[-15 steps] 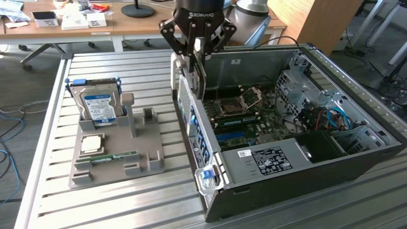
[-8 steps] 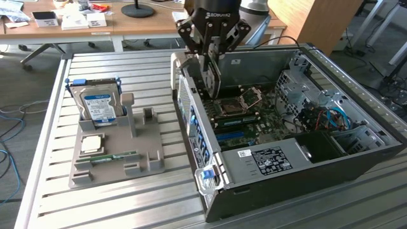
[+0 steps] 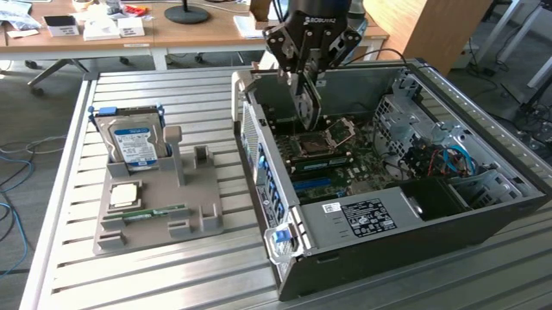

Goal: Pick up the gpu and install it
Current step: 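Pick up the gpu and move the gpu toward the slot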

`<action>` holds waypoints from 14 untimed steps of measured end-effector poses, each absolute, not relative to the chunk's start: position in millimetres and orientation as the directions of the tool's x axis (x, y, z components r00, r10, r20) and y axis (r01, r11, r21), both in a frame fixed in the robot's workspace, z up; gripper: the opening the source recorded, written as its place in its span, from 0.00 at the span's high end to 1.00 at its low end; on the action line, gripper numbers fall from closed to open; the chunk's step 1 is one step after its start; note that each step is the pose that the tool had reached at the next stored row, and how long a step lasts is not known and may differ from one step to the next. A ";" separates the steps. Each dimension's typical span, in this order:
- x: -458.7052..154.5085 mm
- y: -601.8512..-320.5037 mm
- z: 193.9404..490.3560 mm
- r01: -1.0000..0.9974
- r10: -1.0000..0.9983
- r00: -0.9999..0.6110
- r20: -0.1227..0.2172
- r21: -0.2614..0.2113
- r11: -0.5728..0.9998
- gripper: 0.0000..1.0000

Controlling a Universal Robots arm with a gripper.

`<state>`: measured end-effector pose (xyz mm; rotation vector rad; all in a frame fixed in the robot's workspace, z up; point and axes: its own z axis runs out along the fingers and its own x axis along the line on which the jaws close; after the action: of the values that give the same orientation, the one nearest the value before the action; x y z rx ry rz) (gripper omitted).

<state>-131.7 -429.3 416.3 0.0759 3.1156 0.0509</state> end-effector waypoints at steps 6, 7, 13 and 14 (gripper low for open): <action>-109.2 -429.3 416.3 0.048 0.049 -0.999 -0.024 0.033 0.998 0.73; -105.4 -429.3 416.3 0.048 0.049 -0.999 -0.024 0.033 0.998 0.73; -83.4 -429.3 416.3 0.048 0.049 -0.999 -0.024 0.033 0.998 0.73; -79.5 -429.3 416.3 0.048 0.049 -0.999 -0.024 0.033 0.998 0.73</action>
<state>-79.5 -429.3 416.3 0.0760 3.1156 0.0511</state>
